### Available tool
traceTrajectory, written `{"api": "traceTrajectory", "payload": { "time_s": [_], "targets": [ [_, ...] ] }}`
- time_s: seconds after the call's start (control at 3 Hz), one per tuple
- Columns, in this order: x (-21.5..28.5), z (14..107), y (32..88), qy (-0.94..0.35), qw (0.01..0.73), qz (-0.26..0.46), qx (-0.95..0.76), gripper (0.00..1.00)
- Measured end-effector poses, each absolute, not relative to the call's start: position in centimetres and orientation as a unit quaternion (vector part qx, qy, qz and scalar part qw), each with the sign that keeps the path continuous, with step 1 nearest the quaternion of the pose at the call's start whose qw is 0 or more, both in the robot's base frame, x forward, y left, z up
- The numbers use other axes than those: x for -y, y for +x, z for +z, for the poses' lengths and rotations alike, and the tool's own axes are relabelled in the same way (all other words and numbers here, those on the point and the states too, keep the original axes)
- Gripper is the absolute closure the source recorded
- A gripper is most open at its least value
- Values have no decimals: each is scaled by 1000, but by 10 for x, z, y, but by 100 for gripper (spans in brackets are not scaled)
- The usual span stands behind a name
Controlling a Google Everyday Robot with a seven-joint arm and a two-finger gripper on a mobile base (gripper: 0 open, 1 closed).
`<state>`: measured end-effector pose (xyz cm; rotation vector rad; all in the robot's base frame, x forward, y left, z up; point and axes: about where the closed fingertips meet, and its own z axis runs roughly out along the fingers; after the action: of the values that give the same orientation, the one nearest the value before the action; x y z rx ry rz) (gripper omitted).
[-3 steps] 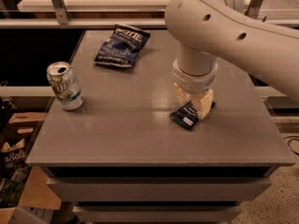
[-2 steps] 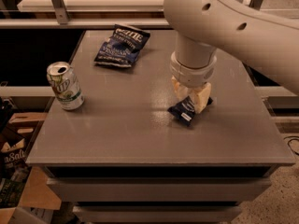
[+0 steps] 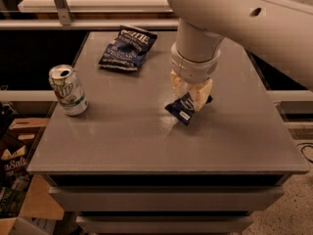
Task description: Move rxbar blueberry near 7up can
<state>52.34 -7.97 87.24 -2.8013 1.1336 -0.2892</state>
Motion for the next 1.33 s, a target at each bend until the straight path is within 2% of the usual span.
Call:
{"api": "traceTrajectory", "payload": {
  "time_s": [0.67, 1.33],
  "targets": [
    [58, 871, 545, -932, 59, -93, -346, 100],
    [-6, 877, 582, -948, 81, -88, -295, 100]
  ]
}}
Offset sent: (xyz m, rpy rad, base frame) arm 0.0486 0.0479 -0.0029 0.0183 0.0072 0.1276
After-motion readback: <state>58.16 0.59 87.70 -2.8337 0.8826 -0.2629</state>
